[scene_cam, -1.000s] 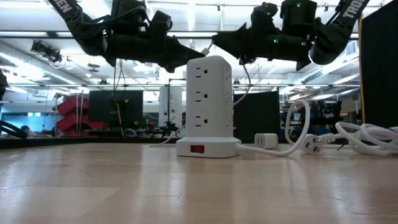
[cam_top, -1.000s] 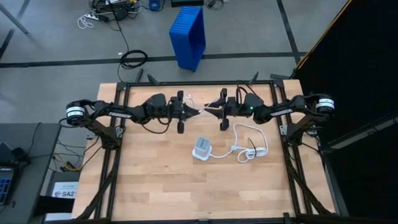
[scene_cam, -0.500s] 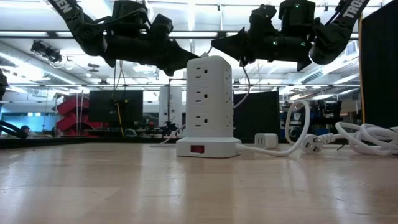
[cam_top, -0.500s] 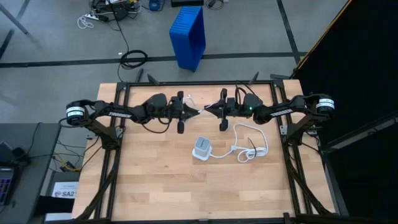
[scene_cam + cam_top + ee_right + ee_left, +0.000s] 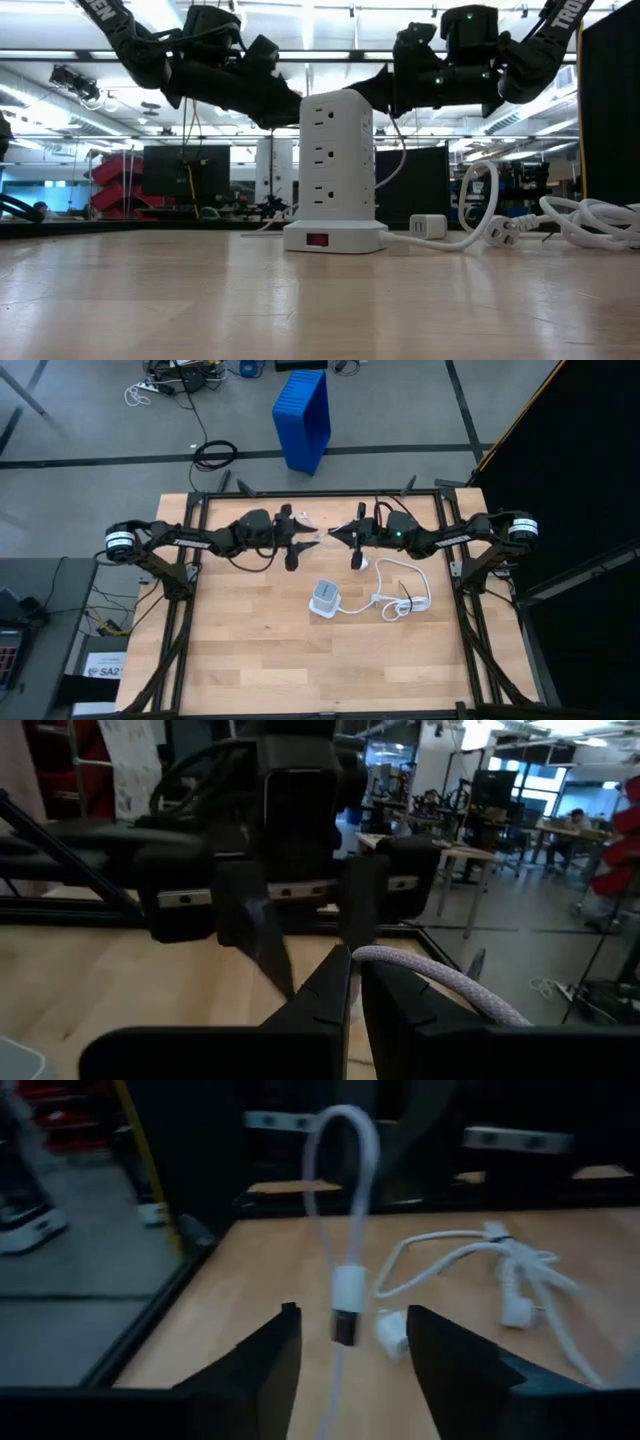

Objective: Plug in charger
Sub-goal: Insert the white charger cable into the white charger adapter

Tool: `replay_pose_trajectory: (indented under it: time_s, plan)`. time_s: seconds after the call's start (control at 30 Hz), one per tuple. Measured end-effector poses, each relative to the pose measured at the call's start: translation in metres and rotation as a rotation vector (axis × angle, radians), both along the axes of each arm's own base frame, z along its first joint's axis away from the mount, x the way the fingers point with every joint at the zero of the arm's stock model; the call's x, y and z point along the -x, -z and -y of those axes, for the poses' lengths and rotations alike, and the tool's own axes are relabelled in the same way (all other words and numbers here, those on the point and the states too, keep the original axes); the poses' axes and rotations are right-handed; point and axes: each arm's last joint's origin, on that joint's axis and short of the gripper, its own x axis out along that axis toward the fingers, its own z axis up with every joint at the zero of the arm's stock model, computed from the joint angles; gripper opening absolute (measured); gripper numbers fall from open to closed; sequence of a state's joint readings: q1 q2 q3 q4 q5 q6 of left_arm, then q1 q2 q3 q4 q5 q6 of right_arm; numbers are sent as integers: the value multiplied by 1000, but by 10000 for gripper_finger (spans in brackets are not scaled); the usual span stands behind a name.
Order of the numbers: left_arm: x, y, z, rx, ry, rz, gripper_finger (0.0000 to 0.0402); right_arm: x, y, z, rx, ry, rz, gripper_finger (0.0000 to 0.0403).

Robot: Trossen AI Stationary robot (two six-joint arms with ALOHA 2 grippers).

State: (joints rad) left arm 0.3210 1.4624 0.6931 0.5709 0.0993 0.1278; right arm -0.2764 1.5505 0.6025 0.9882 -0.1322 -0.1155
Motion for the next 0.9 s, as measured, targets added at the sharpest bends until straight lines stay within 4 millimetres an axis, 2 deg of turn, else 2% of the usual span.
replay_pose_trajectory:
  time_s: [0.27, 0.53, 0.9]
  plan:
    - [-13, -15, 4, -54, -26, -100, 188, 0, 1, 1, 14, 37, -10, 0]
    - [-15, -16, 11, -106, -38, -109, 188, 0, 0, 1, 14, 39, -6, 0]
    - [-14, -13, 10, -126, -80, -154, 188, -23, -20, -5, 41, 40, -84, 0]
